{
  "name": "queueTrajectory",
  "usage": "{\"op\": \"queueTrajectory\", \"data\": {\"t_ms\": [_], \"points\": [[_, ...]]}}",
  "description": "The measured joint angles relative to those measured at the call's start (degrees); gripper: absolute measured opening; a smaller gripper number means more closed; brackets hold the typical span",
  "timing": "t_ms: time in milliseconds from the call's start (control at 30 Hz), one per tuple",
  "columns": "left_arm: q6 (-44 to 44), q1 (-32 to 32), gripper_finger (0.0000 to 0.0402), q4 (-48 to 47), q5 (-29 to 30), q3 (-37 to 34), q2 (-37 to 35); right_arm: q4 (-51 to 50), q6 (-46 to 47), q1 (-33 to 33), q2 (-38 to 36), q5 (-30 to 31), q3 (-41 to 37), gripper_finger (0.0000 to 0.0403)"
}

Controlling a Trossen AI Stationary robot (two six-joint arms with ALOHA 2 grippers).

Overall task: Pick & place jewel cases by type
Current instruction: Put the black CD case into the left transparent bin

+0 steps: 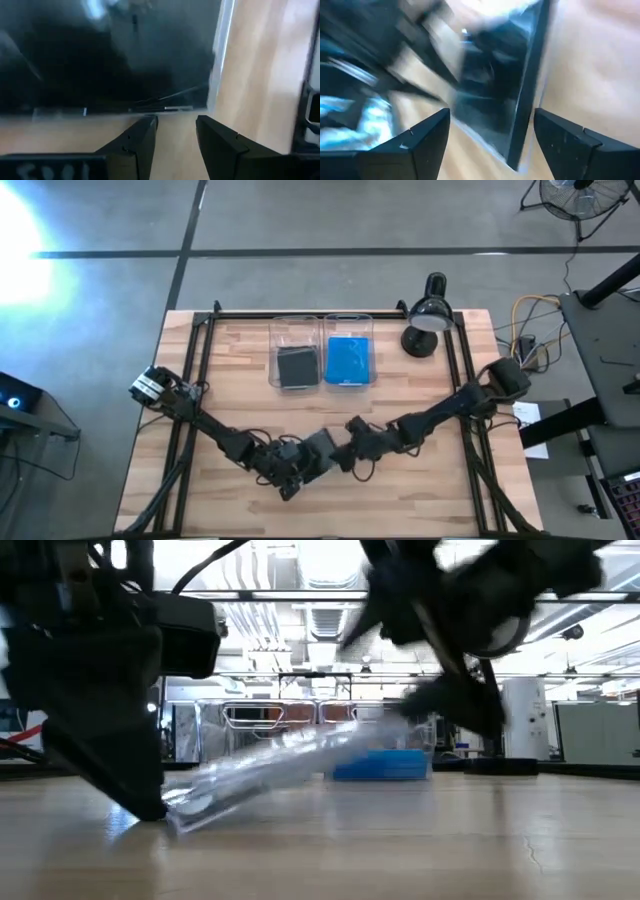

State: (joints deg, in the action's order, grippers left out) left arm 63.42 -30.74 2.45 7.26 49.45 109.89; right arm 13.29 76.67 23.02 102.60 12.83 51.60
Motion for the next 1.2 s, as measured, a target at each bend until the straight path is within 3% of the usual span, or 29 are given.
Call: {"op": "queueTrajectory", "data": {"t_ms": [233,533,833,1000,1200], "points": [[0.8,-0.3,0.0128,0.6,-1.1,0.0,0.2,5.4,-3.7,0.0,-1.0,1.2,2.4,0.0274],[0.7,-0.2,0.0128,1.0,-0.6,0.0,0.3,6.0,-2.4,0.3,5.3,-9.8,7.0,0.0274],[0.8,-0.6,0.0128,1.3,0.2,0.0,0.4,5.2,-4.8,-1.0,10.9,-11.1,14.2,0.0258],[0.7,-2.1,0.0128,1.3,1.5,0.0,0.4,0.8,-7.7,-2.3,10.4,-10.3,15.3,0.0209],[2.2,-6.1,0.0128,1.3,7.1,-0.1,0.3,-0.4,-8.1,-3.2,9.6,-11.6,14.7,0.0088]]}}
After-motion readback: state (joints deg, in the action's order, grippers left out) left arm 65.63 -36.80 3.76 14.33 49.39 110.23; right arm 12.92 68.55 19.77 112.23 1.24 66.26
